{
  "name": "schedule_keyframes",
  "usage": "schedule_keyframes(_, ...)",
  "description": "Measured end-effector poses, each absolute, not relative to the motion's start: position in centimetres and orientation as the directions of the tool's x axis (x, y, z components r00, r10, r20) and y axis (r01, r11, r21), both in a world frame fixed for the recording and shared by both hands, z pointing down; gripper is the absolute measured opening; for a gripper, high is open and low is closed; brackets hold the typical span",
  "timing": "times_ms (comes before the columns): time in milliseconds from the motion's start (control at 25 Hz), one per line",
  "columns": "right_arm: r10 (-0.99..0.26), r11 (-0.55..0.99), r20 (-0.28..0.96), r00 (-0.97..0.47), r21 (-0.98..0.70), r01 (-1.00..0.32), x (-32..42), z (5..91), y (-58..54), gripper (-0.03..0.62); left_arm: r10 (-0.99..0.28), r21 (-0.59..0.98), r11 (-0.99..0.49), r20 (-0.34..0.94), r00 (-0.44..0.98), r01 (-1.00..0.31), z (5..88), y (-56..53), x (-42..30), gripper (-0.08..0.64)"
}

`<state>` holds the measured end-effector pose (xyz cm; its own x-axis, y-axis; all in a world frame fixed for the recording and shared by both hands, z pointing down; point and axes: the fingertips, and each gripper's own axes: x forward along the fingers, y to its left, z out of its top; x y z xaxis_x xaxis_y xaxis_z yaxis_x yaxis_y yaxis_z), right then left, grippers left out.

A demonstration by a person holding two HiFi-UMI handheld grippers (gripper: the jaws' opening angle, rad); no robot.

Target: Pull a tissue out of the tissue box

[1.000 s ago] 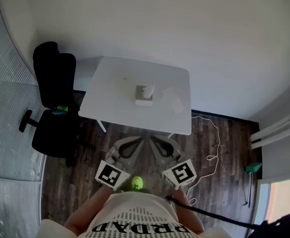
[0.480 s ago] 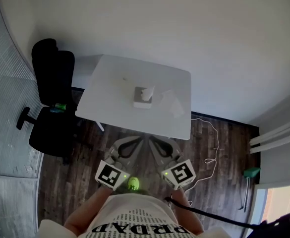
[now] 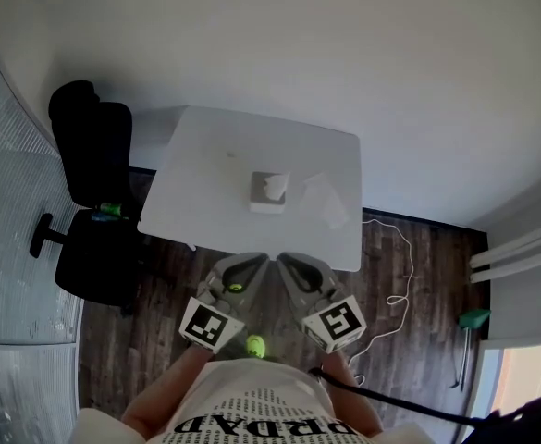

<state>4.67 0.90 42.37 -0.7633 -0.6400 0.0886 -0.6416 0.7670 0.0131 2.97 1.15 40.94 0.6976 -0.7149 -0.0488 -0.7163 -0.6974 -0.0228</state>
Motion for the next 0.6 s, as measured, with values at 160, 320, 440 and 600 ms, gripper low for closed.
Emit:
schedule_keyframes(160, -0.662, 0.747, 0.103, -0.743, 0.013, -0.664, 4.7, 42.5, -2.1, 0.011, -0.7, -0.03, -0.711, -0.06, 0.712, -0.702, 40.5, -2.1, 3.0, 0.002)
schedule_keyframes(320, -0.678, 0.732, 0.108, -0.727, 0.01, -0.681, 4.5, 42.0, -5.4, 0.011, -0.691, -0.032, -0.719, -0.069, 0.719, -0.694, 39.8, -5.5, 2.8, 0.002)
schedule_keyframes(440, -0.69, 0.72, 0.11, -0.715, 0.009, -0.694, 4.0, 41.7, -7.5, 0.011, -0.684, -0.028, -0.726, -0.068, 0.726, -0.687, 39.7, -7.8, 2.6, 0.002)
schedule_keyframes(600, -0.703, 0.707, 0.128, -0.7, 0.015, -0.707, 3.4, 42.1, -10.2, 0.011, -0.671, -0.022, -0.739, -0.063, 0.738, -0.674, 39.9, -10.6, 2.2, 0.002)
